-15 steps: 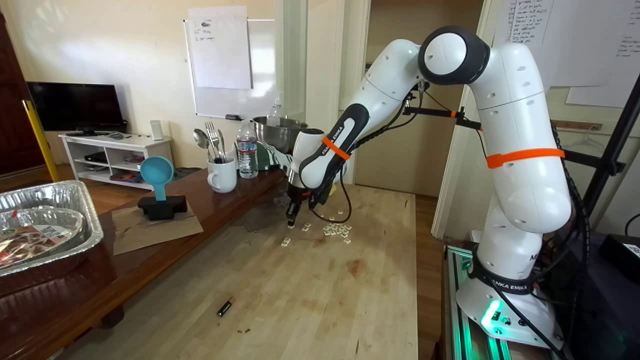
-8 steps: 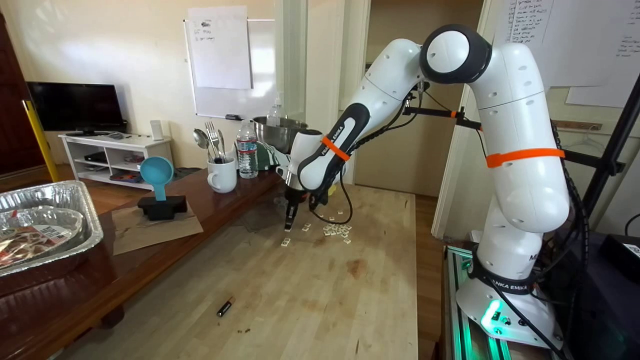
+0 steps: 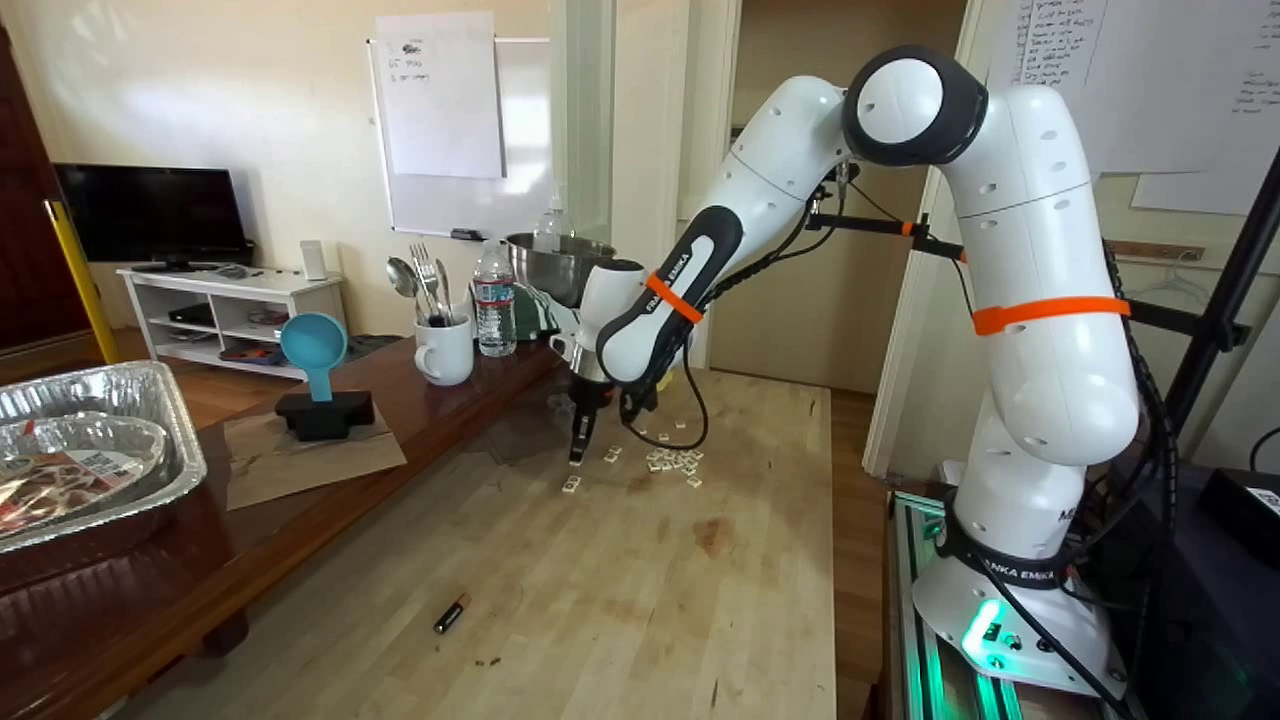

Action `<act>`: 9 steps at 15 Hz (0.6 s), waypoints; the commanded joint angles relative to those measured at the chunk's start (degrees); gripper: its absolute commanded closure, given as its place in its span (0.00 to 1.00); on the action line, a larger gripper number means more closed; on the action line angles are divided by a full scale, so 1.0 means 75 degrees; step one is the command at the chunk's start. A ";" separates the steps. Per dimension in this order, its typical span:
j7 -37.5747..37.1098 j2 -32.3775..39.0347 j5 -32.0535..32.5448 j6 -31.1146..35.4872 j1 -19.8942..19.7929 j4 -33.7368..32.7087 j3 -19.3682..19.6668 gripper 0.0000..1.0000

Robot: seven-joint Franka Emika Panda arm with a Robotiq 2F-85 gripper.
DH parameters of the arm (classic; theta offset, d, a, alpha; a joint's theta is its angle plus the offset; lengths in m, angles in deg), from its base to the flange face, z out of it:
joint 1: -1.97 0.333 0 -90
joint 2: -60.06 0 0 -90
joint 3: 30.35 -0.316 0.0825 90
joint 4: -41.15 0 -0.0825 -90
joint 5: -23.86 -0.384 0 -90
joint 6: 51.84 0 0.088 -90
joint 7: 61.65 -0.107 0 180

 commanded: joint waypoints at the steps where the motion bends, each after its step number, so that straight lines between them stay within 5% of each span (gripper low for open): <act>1: 0.0051 0.0085 0.0047 -0.0237 -0.0040 0.0263 -0.0131 1.00; 9: 0.0053 -0.0027 0.0032 -0.0363 0.0013 0.0397 -0.0223 1.00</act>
